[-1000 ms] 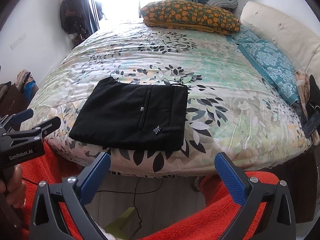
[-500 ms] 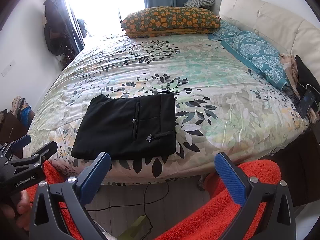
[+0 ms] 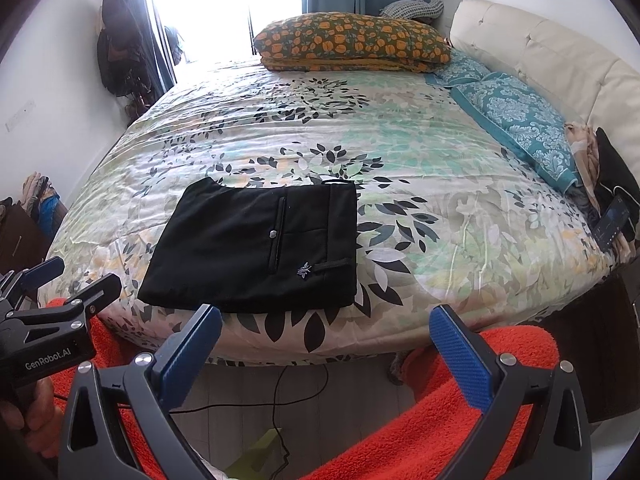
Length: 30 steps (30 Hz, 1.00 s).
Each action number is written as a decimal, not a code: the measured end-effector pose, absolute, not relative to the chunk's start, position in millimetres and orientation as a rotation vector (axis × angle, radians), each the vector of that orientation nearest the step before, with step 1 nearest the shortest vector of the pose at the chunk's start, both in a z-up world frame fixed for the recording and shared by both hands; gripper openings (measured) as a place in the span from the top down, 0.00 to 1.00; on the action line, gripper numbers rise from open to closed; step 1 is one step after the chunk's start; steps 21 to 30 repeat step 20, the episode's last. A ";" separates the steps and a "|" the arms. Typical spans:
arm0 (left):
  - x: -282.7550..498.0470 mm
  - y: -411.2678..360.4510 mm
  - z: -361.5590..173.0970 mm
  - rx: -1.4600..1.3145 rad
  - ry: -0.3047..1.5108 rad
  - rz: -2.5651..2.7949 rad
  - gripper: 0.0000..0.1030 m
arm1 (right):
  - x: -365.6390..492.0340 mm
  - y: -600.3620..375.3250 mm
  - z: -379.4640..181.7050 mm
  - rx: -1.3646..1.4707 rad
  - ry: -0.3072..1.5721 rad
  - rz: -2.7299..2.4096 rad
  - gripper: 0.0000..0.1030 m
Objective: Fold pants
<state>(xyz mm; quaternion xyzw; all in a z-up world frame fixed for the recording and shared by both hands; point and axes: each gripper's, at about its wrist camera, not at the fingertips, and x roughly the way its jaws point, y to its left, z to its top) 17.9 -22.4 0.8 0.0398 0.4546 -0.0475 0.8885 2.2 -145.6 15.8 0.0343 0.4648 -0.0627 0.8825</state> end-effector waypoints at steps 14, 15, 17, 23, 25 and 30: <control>17.8 -25.8 1.5 0.084 0.937 -0.104 0.01 | 1.0 -140.5 14.7 0.057 0.973 -0.114 0.00; 17.8 -25.8 1.6 0.083 0.934 -0.103 0.01 | 1.0 -141.2 14.7 0.058 0.974 -0.114 0.00; 16.1 -25.6 3.1 0.088 0.920 -0.094 0.01 | 0.8 -142.0 14.9 0.060 0.975 -0.115 0.00; 14.4 -28.5 6.1 0.109 0.901 -0.091 0.01 | 0.3 -143.6 14.9 0.062 0.974 -0.115 0.00; 14.4 -28.5 6.1 0.109 0.901 -0.091 0.01 | 0.3 -143.6 14.9 0.062 0.974 -0.115 0.00; 14.4 -28.5 6.1 0.109 0.901 -0.091 0.01 | 0.3 -143.6 14.9 0.062 0.974 -0.115 0.00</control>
